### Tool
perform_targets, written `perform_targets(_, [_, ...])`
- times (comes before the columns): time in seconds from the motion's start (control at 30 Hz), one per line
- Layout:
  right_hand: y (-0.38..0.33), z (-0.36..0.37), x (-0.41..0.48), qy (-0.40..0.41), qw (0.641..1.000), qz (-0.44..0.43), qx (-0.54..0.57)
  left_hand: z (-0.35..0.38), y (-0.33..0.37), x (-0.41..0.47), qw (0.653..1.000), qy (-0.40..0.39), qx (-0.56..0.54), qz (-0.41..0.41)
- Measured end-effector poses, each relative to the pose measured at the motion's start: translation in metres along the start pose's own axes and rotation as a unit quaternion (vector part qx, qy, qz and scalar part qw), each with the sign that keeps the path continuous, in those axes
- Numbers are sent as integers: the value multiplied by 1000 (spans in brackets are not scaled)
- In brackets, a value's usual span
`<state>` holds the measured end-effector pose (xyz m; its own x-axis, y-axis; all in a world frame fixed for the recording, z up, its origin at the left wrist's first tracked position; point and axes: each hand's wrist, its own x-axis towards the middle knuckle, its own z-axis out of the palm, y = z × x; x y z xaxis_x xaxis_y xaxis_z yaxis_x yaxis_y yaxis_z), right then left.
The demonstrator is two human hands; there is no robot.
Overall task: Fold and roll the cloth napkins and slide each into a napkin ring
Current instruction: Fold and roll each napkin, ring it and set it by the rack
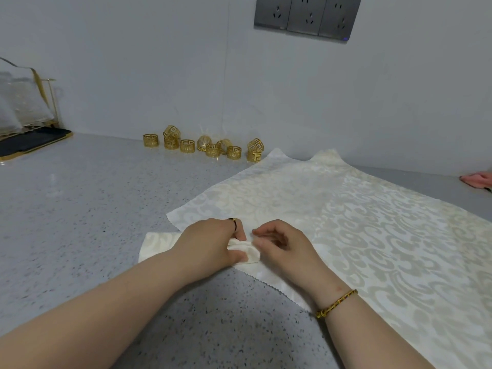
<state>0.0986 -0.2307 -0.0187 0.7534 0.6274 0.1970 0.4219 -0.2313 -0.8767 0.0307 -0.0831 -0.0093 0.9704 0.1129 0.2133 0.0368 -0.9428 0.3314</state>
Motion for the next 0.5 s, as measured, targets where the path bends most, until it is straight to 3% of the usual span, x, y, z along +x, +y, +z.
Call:
perform_targets(0.13, [3, 0, 0, -18, 998, 5, -68, -12, -19, -2, 999, 45, 11, -25])
perform_targets(0.33, [4, 3, 0, -31, 993, 8, -110, -37, -56, 5, 981, 138, -50, -130])
perform_targets(0.5, [-4, 1, 5, -36, 992, 17, -118, -33, -83, 14, 978, 136, 12, -160])
